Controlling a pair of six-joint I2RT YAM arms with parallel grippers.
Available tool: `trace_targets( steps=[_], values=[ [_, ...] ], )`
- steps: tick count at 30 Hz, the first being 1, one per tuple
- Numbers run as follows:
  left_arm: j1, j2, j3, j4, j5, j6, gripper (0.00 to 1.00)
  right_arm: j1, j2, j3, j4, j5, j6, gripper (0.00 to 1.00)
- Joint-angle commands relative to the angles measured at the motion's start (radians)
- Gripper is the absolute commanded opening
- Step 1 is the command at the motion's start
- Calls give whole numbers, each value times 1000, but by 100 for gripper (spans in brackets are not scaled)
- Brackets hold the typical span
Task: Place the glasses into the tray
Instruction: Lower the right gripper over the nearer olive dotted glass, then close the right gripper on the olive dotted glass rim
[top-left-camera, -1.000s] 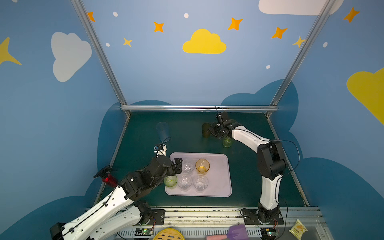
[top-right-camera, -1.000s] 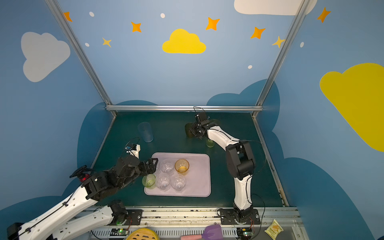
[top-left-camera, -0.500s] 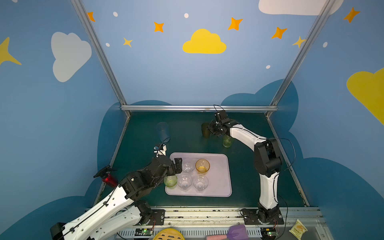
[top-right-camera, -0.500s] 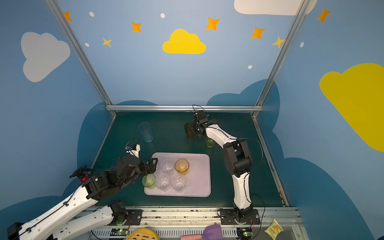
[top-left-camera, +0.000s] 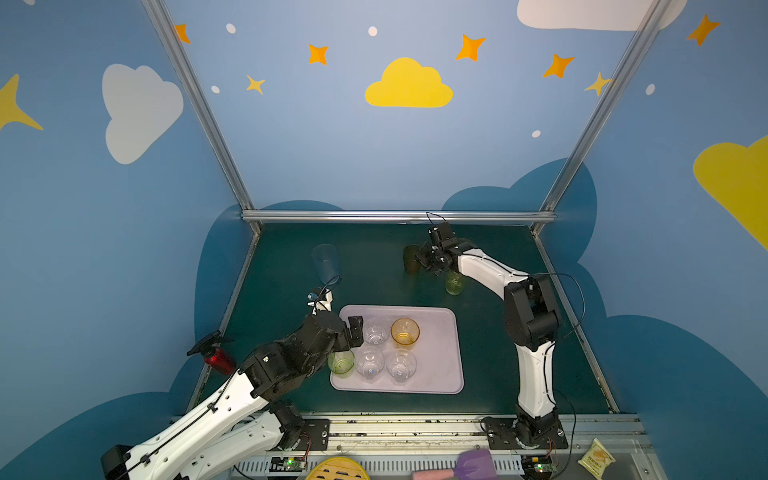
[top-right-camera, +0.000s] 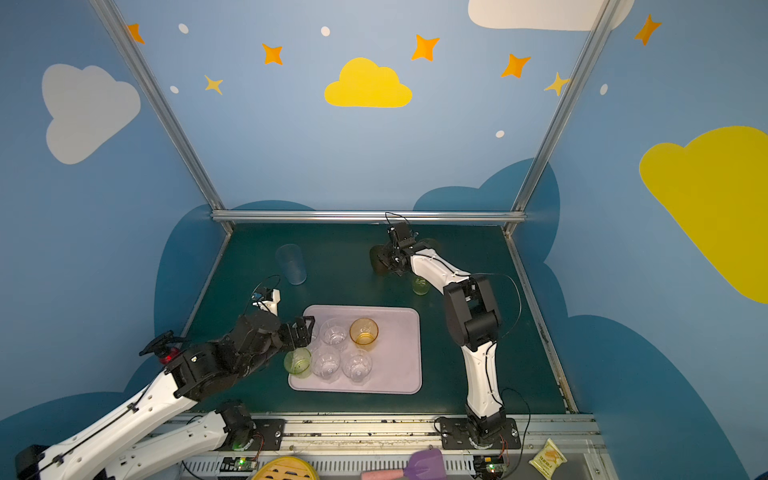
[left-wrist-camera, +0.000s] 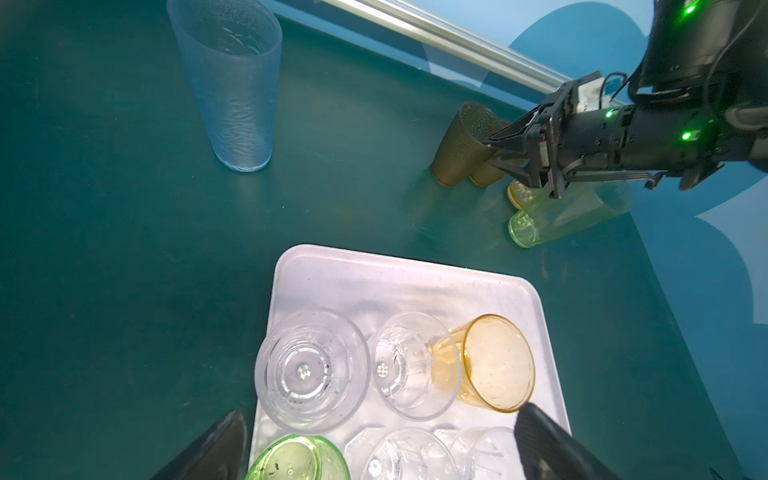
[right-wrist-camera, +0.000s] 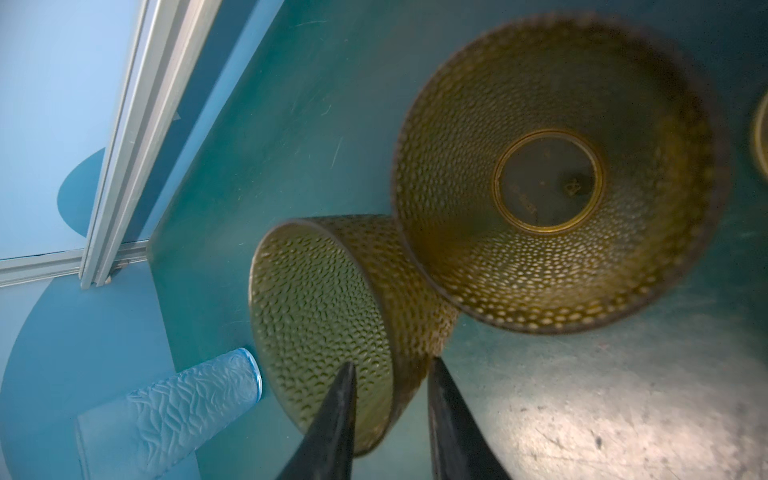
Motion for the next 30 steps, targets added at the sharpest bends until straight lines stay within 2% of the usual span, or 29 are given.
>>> trace_targets(
  steps=[1, 8, 9, 11, 30],
  values=[
    [7, -1, -9, 3, -14, 8, 100, -2, -4, -11, -22, 17, -5, 24],
    [7, 0, -9, 3, -14, 3, 100, 4, -18, -43, -19, 27, -7, 16],
    [7, 0, -9, 4, -13, 2, 100, 4, -18, -46, -17, 25, -7, 13],
    [7, -2, -10, 2, -13, 1, 100, 8, -18, -49, -12, 18, -10, 0],
    [8, -11, -16, 5, -1, -14, 100, 52, -114, -42, -41, 50, -87, 0]
  ],
)
